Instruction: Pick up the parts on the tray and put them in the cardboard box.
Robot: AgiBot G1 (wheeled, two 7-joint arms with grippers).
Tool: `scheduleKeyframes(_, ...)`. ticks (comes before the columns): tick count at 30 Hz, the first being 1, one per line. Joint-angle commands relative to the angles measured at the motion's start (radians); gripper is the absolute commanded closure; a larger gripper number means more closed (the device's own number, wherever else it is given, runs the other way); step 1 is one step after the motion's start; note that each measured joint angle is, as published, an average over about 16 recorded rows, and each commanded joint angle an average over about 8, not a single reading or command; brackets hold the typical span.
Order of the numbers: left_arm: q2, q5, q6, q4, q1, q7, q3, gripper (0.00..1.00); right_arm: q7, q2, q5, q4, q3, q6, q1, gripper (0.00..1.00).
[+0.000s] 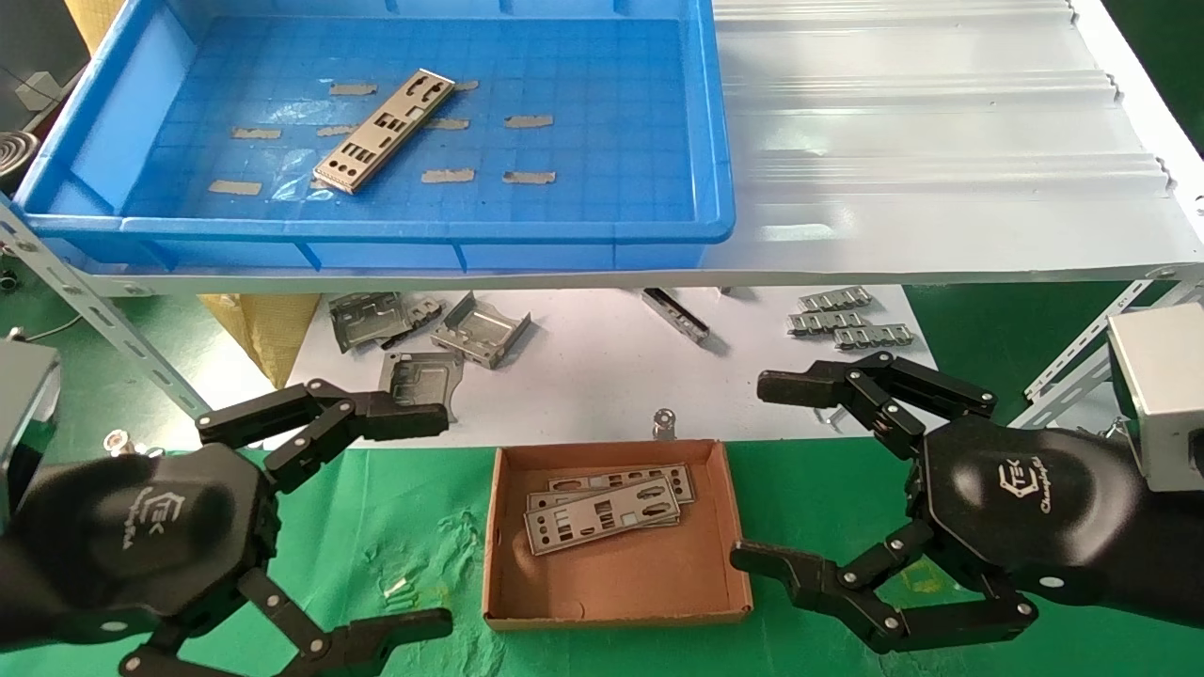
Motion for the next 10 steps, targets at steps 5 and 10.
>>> scheduleKeyframes(5, 0.000, 0.000, 0.000, 0.000, 0.000, 0.000, 0.000, 0.00, 0.000, 0.000, 0.000, 0.000, 0.000, 0.000, 0.000, 0.00)
scheduleKeyframes(10, 0.000, 0.000, 0.000, 0.000, 0.000, 0.000, 0.000, 0.00, 0.000, 0.000, 0.000, 0.000, 0.000, 0.000, 0.000, 0.00)
